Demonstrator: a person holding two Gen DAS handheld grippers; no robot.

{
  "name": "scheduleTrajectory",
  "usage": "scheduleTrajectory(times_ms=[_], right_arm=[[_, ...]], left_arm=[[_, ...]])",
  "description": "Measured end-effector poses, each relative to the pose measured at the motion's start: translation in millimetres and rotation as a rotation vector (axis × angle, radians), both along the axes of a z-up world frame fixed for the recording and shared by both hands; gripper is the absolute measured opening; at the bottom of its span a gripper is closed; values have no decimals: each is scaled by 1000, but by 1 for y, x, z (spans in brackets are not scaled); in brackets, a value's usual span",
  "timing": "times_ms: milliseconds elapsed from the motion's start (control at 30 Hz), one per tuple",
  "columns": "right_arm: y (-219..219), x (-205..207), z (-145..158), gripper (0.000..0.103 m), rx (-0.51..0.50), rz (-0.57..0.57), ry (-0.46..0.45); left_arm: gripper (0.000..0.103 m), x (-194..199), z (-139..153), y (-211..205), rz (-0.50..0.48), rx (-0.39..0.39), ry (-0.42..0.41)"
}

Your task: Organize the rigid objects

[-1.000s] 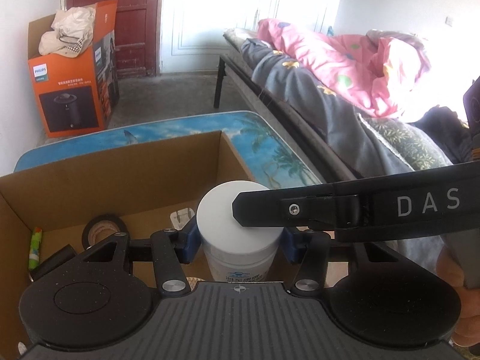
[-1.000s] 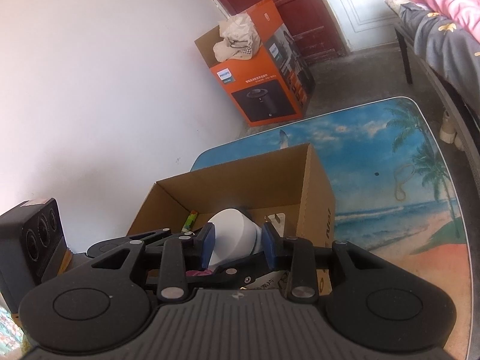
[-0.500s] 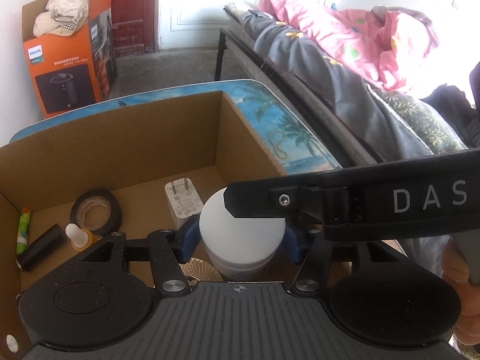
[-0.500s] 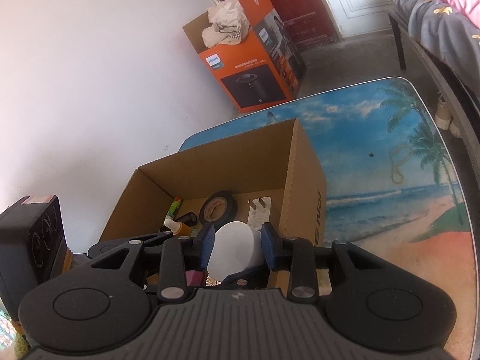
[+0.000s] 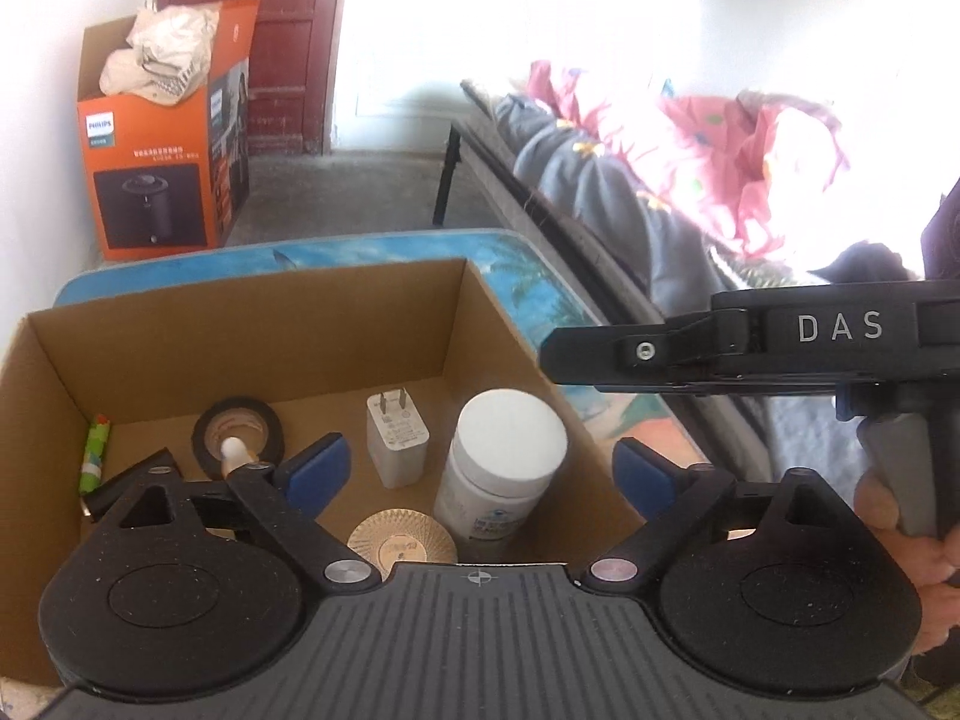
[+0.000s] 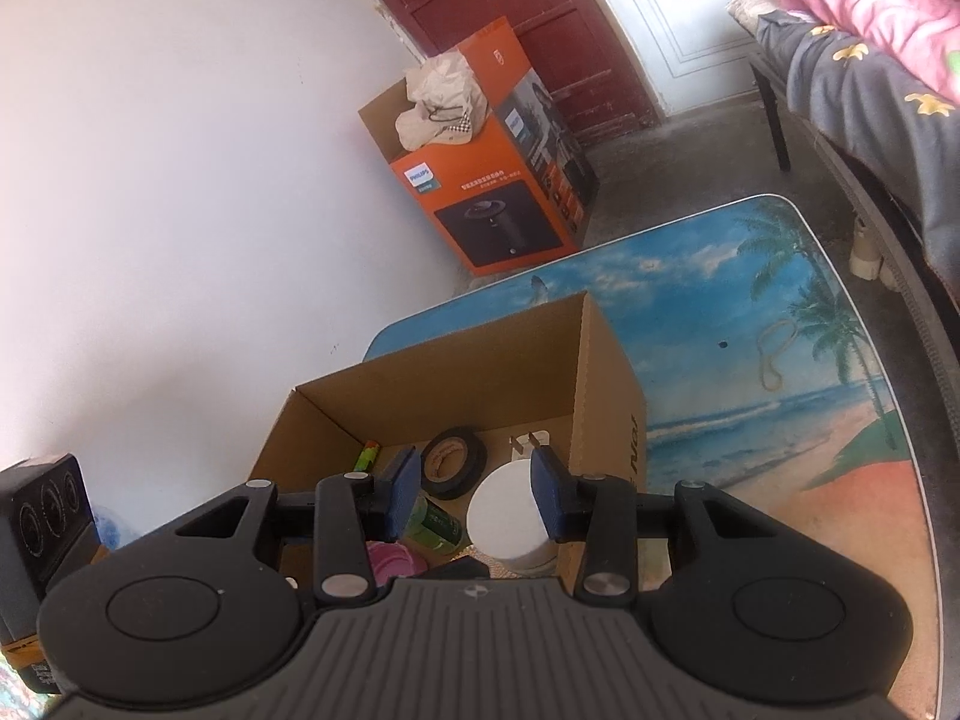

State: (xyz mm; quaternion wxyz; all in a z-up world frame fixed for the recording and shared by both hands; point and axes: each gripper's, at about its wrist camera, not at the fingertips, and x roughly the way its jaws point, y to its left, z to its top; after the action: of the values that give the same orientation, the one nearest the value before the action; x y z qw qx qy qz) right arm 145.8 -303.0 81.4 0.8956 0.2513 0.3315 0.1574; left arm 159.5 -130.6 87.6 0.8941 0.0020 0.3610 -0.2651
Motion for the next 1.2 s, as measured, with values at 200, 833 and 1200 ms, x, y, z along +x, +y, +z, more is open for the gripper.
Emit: scheduleTrajectory(times_ms=[200,833,1200], right_arm=[[3,-51,26,83,-11,-75,-108],[102,-145,34,103,-481,-241,-214],[130,-145,37,103,-592,-274,-210]], left_arm=[[103,-40,26,33,37,-28,-112],[103,-81,24,94,359,168,-132],[103,-79,21,112,412,163,-88]])
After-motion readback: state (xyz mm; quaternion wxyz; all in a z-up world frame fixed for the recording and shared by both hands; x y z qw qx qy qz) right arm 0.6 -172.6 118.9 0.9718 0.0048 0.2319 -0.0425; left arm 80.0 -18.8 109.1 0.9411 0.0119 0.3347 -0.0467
